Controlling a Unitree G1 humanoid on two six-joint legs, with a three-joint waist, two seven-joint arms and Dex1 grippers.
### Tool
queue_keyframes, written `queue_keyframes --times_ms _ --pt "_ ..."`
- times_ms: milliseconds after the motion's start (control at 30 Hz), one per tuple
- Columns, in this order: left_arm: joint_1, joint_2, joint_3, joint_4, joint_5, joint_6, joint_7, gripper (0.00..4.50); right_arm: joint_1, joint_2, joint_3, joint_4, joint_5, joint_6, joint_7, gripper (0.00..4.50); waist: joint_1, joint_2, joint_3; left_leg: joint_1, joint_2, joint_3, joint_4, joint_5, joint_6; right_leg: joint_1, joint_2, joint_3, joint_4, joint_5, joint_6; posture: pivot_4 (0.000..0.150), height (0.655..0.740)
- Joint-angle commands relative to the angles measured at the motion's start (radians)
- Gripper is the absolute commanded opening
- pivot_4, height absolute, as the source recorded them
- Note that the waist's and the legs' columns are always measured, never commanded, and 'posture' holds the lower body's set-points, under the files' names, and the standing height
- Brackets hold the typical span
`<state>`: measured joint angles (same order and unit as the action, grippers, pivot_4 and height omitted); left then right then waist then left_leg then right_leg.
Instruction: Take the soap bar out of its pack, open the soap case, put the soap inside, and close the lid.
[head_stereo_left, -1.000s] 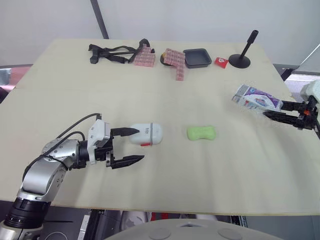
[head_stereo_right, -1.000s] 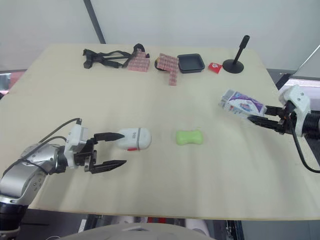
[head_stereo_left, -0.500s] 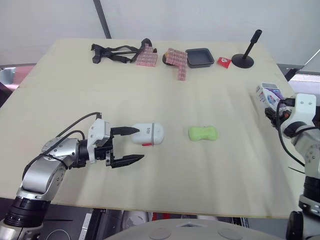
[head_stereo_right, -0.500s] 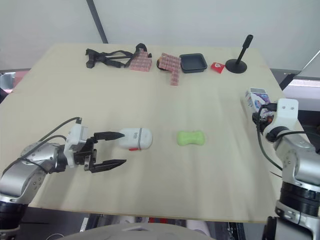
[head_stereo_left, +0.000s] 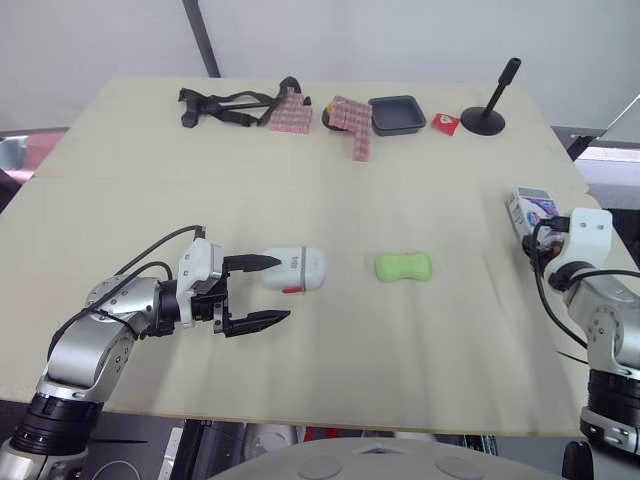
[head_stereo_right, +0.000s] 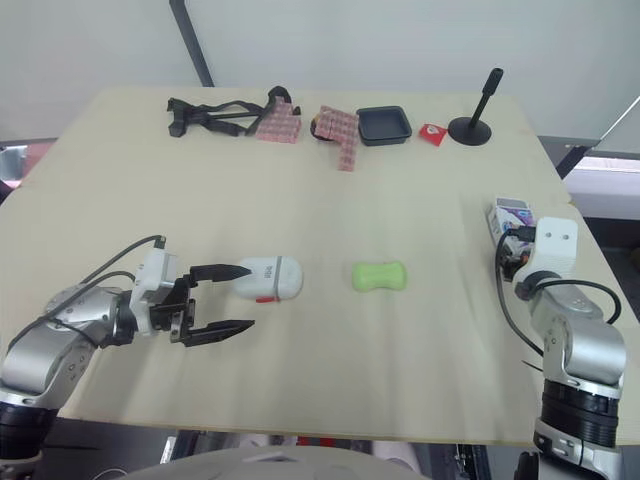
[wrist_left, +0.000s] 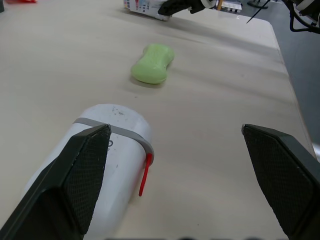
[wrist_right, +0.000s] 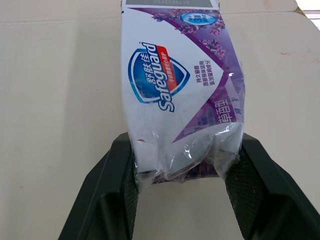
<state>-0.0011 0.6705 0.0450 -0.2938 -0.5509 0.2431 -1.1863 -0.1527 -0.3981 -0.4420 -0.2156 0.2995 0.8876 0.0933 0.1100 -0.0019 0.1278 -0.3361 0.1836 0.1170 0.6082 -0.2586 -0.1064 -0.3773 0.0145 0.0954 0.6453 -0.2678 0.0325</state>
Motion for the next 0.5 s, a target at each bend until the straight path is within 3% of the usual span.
queue_keyframes --times_ms 33,100,333,500 --pt "-0.004 0.003 0.002 -0.027 -0.003 -0.02 -0.004 4.5 0.002 -0.022 -0.019 -0.005 -0.001 -0.029 0.014 2.39 -0.002 0.0 0.0 0.0 0.0 0.0 0.0 0.0 0.0 0.0 0.0 0.0 0.0 0.0 0.0 0.15 0.74" --pt "-0.005 0.004 0.001 -0.024 -0.002 -0.023 -0.004 4.5 0.003 -0.026 -0.019 0.0 0.0 -0.031 0.02 2.39 -0.003 0.0 0.0 0.0 0.0 0.0 0.0 0.0 0.0 0.0 0.0 0.0 0.0 0.0 0.0 0.15 0.74" --pt "-0.006 0.007 -0.003 -0.016 0.003 -0.028 -0.002 4.5 0.025 -0.071 0.0 0.018 -0.017 -0.064 0.069 4.47 0.001 0.0 0.0 0.0 0.0 0.0 0.0 0.0 0.0 0.0 0.0 0.0 0.001 0.0 0.0 0.15 0.74" --pt "-0.005 0.006 -0.007 -0.013 0.006 -0.031 -0.001 4.5 0.045 -0.12 0.025 0.0 -0.036 -0.11 0.109 4.47 -0.001 0.0 0.0 0.0 0.0 0.0 0.0 0.001 0.0 0.0 0.0 0.0 0.001 0.0 0.0 0.15 0.74"
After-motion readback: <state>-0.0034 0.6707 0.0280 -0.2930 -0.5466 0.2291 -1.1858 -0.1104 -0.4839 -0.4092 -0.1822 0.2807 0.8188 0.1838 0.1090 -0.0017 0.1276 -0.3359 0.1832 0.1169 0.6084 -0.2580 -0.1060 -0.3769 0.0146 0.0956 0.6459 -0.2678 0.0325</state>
